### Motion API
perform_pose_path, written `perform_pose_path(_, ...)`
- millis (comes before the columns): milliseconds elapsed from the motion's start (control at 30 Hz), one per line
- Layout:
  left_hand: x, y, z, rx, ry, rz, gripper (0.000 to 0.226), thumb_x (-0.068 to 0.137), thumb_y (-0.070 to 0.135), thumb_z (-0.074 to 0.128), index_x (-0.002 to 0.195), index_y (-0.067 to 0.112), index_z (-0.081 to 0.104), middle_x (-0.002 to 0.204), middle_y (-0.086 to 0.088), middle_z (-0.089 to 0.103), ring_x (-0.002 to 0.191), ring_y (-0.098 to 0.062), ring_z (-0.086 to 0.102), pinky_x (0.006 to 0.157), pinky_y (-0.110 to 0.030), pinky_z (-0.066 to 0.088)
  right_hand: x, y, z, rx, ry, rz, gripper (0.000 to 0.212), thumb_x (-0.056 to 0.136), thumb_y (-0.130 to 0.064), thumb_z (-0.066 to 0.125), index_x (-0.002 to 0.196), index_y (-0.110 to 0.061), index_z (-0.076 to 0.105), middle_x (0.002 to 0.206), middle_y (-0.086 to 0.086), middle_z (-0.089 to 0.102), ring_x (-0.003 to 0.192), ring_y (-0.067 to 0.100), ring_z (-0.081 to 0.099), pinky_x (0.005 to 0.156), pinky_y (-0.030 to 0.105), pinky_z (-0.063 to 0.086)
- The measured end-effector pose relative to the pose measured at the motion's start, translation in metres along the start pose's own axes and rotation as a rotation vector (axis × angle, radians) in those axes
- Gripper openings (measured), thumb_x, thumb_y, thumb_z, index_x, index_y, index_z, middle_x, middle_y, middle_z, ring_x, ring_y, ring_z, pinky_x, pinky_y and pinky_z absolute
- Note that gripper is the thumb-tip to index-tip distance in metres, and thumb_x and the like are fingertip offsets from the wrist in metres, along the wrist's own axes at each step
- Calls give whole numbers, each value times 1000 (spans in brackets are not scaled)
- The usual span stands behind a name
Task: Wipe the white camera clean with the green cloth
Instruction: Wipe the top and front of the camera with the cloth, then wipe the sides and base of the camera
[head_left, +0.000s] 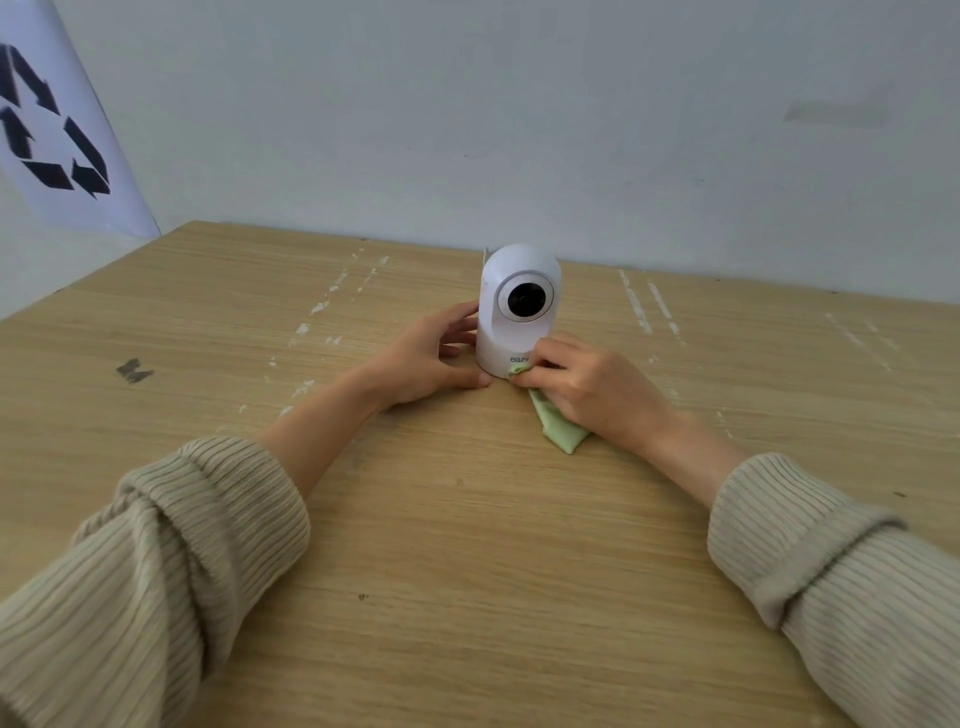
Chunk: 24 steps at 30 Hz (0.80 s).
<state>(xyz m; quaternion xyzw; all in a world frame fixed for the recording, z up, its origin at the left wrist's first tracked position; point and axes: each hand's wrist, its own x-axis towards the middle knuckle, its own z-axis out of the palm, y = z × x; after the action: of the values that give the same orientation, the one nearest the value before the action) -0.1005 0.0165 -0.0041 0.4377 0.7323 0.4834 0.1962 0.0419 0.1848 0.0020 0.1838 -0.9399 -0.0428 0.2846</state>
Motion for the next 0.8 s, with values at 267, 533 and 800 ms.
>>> perform_pose_path(267,-2,4,0,10,4,-12,85,75,1,76,145,20,32,137,0,53,118,-5,51,95,-9,39,-18,19,-21,181,96,637,11,82,-4,68,90,-7,75,87,7,68,80,20,61,72,23,38)
perform_pose_path(533,-30,22,17,15,524,72,26,82,14,69,106,18,60,93,5,65,85,-4,61,71,-22,49,7,-39,-33,684,186,744,12,76,-9,76,84,-13,70,80,-6,68,74,3,62,69,9,48)
perform_pose_path(800,-69,50,28,-127,340,83,43,64,23,85,98,30,61,96,7,65,74,-5,67,65,-21,57,25,-62,-25,998,299,1032,20,76,-16,77,87,-12,62,77,0,74,74,7,67,70,18,48)
